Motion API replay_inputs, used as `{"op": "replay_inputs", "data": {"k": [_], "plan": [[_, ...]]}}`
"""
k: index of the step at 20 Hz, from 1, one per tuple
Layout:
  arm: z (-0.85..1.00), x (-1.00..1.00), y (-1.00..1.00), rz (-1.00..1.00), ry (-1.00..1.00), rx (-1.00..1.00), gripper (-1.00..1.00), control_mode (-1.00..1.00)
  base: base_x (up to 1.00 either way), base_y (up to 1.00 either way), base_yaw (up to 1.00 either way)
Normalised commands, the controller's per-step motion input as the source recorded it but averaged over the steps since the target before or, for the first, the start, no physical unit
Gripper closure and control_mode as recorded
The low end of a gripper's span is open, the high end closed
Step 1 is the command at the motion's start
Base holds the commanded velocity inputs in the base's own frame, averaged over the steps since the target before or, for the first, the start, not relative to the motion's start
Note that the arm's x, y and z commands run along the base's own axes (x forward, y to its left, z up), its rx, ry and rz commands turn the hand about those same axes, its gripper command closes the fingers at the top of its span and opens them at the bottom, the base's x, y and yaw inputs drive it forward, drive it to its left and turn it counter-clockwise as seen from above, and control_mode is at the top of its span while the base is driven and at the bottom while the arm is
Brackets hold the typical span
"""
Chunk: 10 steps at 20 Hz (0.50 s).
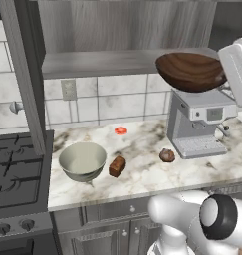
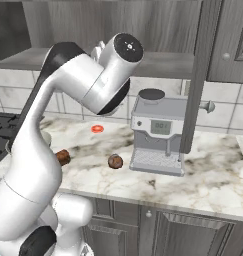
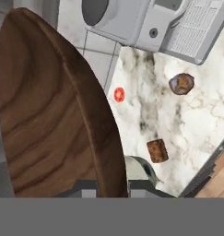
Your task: Pick both bowls and place them on the counter. Then place the bread in one bowl and place the bread in the other bowl.
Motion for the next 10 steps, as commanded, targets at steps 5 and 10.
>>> {"op": "replay_inputs", "data": {"k": [5, 10], "plan": [[-0.36, -0.34, 0.34, 0.0, 0.1, 0.0, 1.0, -1.0, 0.0, 0.0, 0.0], [-0.39, -0.3, 0.31, 0.0, 0.12, 0.0, 1.0, -1.0, 0.0, 0.0, 0.0]]}}
